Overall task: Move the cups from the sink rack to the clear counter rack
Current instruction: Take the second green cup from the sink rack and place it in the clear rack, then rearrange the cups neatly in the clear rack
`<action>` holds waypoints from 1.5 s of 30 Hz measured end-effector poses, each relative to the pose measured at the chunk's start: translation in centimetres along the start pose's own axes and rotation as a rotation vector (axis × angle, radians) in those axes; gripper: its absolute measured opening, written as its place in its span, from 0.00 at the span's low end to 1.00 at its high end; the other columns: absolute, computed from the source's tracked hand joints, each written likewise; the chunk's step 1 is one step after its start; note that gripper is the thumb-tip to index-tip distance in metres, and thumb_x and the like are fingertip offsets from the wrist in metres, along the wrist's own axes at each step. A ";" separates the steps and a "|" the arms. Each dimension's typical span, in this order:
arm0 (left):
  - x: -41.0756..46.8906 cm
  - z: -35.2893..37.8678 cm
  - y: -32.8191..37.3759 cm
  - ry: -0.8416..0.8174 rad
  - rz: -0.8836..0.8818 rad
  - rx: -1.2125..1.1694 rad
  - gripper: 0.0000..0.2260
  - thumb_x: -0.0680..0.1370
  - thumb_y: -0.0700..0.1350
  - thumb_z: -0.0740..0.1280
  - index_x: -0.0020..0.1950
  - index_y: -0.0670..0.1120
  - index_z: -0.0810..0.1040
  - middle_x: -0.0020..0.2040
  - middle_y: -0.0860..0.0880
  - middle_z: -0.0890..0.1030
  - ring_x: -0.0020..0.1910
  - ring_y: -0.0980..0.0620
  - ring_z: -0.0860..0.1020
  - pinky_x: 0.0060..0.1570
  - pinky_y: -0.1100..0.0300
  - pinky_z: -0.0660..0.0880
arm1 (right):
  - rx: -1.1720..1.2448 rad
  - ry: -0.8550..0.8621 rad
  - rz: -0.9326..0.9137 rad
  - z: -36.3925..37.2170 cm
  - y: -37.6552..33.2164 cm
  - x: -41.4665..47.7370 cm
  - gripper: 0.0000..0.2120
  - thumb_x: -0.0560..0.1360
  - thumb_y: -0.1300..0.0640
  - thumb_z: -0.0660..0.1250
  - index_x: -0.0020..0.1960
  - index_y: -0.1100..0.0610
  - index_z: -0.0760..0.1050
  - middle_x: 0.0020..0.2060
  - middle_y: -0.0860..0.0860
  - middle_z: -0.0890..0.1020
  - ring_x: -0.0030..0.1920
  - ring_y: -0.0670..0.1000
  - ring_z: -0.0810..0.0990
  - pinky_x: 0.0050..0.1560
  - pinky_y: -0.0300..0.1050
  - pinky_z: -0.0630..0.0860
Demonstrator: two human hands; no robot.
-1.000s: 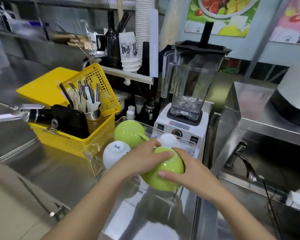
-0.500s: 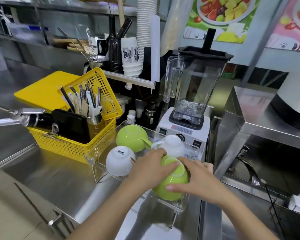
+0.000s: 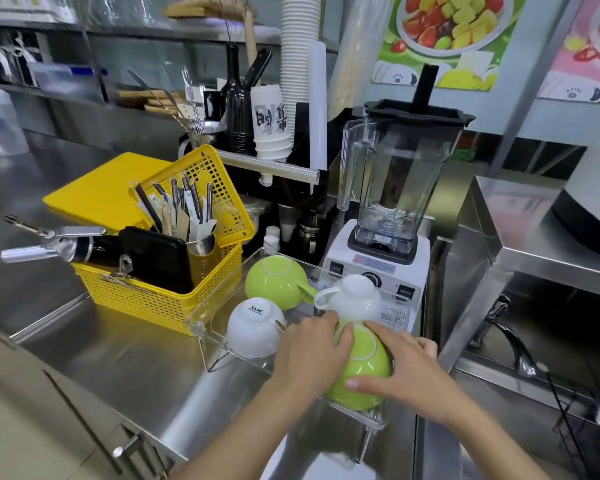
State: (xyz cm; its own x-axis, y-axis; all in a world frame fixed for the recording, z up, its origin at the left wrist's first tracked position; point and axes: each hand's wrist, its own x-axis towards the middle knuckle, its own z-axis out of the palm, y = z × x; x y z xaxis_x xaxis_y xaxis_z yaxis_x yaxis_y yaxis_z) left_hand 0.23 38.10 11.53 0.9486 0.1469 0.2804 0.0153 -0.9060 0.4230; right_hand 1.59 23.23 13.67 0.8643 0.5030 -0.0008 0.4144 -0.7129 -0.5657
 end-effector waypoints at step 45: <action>2.1 -8.1 -11.5 -0.308 0.037 -0.098 0.38 0.61 0.68 0.65 0.69 0.57 0.64 0.67 0.55 0.68 0.68 0.54 0.62 0.64 0.59 0.58 | -0.148 0.210 -0.325 0.8 -4.6 3.8 0.15 0.71 0.46 0.59 0.43 0.52 0.80 0.37 0.49 0.83 0.40 0.53 0.81 0.43 0.48 0.75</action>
State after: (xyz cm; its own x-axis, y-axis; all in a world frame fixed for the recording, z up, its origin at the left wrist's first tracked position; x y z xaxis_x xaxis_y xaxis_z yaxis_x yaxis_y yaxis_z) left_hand -0.50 52.02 14.23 0.9992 -0.0266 0.0294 -0.0378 -0.8636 0.5027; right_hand 2.74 28.78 15.57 0.7145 0.6141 0.3353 0.6988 -0.6035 -0.3839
